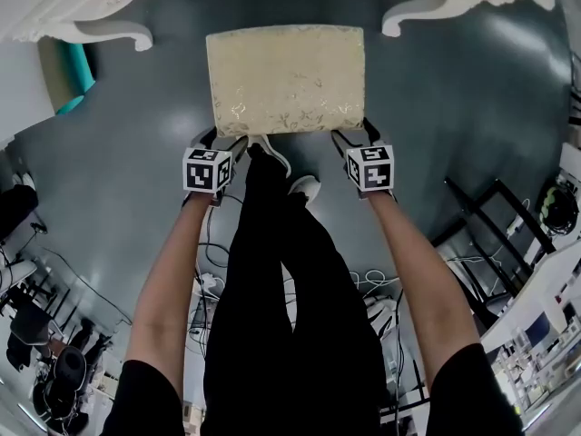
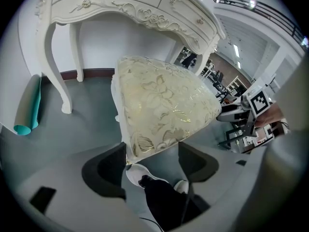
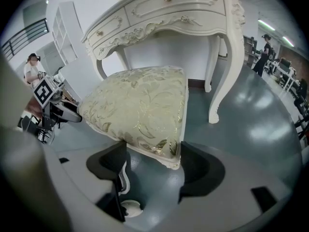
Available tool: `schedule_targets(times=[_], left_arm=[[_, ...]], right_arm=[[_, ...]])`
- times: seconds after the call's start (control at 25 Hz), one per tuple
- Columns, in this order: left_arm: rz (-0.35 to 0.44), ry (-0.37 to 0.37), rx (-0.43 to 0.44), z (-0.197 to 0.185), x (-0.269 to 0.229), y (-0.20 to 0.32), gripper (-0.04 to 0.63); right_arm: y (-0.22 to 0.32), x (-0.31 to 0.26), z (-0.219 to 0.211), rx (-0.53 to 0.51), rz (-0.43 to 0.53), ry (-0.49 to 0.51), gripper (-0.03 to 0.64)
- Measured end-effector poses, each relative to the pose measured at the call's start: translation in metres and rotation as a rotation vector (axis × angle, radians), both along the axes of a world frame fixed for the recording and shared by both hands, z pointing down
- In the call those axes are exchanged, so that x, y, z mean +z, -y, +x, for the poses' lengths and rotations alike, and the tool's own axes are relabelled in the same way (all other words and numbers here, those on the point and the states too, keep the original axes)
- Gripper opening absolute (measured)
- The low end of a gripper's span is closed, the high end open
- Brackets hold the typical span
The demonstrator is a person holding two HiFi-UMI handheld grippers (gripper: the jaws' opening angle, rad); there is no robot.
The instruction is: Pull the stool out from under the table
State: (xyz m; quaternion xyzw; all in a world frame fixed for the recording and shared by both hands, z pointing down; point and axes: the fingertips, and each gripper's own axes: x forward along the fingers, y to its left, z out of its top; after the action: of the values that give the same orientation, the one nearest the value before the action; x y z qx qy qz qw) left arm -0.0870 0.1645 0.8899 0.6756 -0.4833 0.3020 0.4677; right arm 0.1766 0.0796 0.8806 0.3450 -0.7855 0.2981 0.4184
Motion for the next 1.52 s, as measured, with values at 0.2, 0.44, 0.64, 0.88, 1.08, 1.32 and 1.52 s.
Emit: schedule_targets(times=[0.2, 0.44, 0.64, 0.88, 1.08, 1.32, 1.52], left_arm=[[-0.017, 0.000, 0.015, 0.007, 0.001, -0.015, 0.336], [-0.005, -0.012, -0.012, 0.008, 0.000, -0.020, 0.334], [-0.003, -0.018, -0.040, 0.004, 0.002, -0.020, 0.334], [0.007, -0.035, -0.132, 0.002, -0.009, -0.029, 0.333], [0.070, -0.066, -0.149, 0.002, -0.058, -0.042, 0.333], [0.159, -0.128, -0.108, 0.034, -0.149, -0.041, 0.333], [0.240, -0.162, -0.094, 0.057, -0.250, -0.035, 0.332]], right_arm=[[-0.012, 0.001, 0.006, -0.004, 0.008, -0.001, 0.357], [-0.018, 0.000, 0.008, -0.005, 0.025, 0.003, 0.357], [-0.020, 0.003, 0.007, -0.012, 0.005, -0.001, 0.357], [-0.021, -0.020, 0.008, 0.055, 0.016, 0.006, 0.356], [-0.025, -0.078, -0.015, 0.107, 0.071, 0.117, 0.356], [-0.041, -0.172, -0.024, 0.124, 0.123, 0.203, 0.356], [-0.064, -0.259, -0.032, 0.136, 0.135, 0.256, 0.356]])
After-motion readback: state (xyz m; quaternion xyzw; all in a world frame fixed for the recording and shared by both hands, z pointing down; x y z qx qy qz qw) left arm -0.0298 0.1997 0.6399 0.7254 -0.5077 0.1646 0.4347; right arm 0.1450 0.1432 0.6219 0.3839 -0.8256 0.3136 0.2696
